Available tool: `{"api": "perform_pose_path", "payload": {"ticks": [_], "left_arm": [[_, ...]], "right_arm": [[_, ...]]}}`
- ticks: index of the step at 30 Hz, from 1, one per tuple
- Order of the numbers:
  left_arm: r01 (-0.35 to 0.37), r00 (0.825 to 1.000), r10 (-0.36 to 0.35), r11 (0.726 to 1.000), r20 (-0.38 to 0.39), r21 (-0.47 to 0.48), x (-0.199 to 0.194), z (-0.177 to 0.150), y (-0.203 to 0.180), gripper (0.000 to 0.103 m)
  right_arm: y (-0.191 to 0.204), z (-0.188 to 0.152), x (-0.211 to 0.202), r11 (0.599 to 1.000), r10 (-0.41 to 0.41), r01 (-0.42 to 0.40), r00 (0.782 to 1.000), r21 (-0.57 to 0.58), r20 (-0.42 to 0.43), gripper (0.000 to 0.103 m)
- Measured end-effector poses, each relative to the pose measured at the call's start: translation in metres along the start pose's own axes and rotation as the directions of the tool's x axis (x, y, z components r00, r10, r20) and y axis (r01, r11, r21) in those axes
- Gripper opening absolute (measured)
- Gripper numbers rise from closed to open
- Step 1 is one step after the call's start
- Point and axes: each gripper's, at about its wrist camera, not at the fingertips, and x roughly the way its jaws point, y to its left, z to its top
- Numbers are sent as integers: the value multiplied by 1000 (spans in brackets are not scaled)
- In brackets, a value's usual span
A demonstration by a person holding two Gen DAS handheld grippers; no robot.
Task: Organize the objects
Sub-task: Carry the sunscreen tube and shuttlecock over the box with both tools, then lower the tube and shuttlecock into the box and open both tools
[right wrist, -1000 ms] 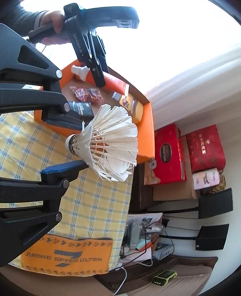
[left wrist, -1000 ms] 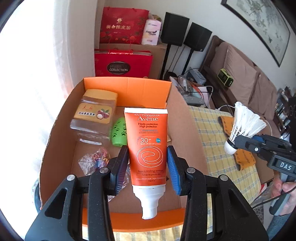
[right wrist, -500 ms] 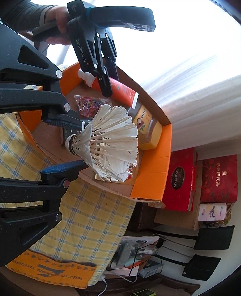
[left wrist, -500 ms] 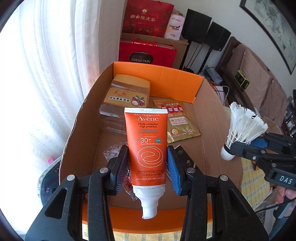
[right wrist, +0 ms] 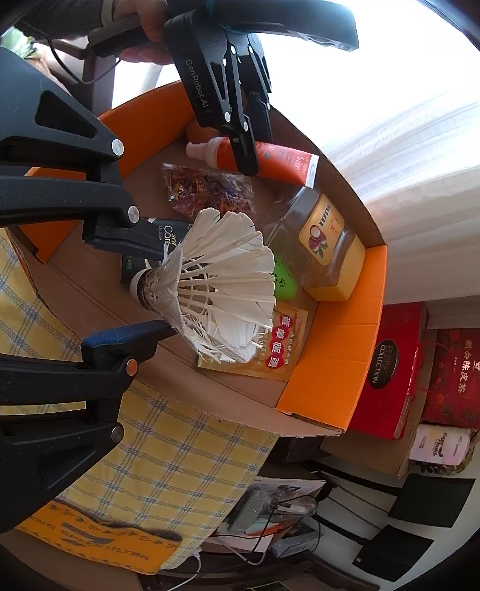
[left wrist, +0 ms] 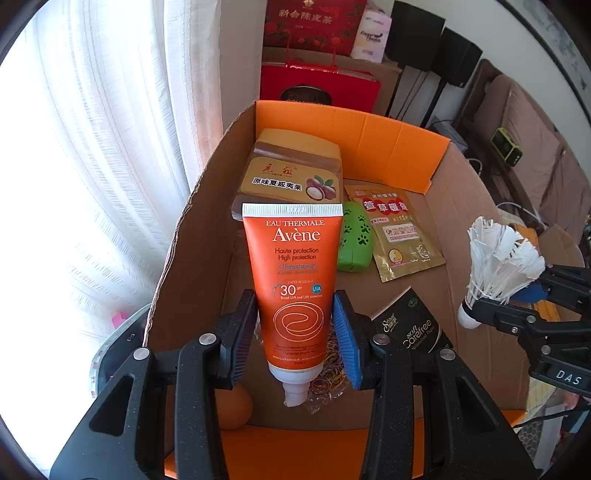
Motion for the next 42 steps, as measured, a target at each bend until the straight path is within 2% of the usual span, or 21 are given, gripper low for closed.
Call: {"api": "perform_pose_path", "payload": {"ticks": [5,14,18,22,27,31,35,37,39,42], "left_arm": [[6,1000,-6,1000,-10,12,3,3,-5,39],[30,999,-31,998,20,50,-9,18,-26,39],[21,1000,-22,996,8,86,-4,22,-36,39],[24,999,-19,992,-45,127,13,26,-48,39],[39,990,-12,981,-144,189,41,26,-59,39],[47,980,2,968,-197,245,49,22,-66,39],[23,989,11,974,-147,227,32,25,-63,43],[55,992,-33,981,-123,184,18,30,-56,55],[75,994,-61,986,-93,149,4,33,-49,56],[66,997,-60,990,-53,121,-13,36,-43,57]], "right_arm": [[4,2,6,999,-26,25,999,-21,-40,33],[11,3,6,996,-74,70,994,-55,-79,35],[9,1,-1,998,-61,58,995,-34,-73,46],[10,1,-12,998,-55,54,997,-27,-55,47],[6,-2,-38,1000,-24,24,1000,2,14,52],[4,-8,-54,1000,-10,9,998,13,56,54],[5,-13,-64,1000,-6,5,997,13,78,54],[4,-16,-68,1000,-2,1,996,19,88,54],[1,-17,-70,1000,0,-3,995,27,97,54],[-4,-18,-71,999,1,-5,994,45,106,54]]}}
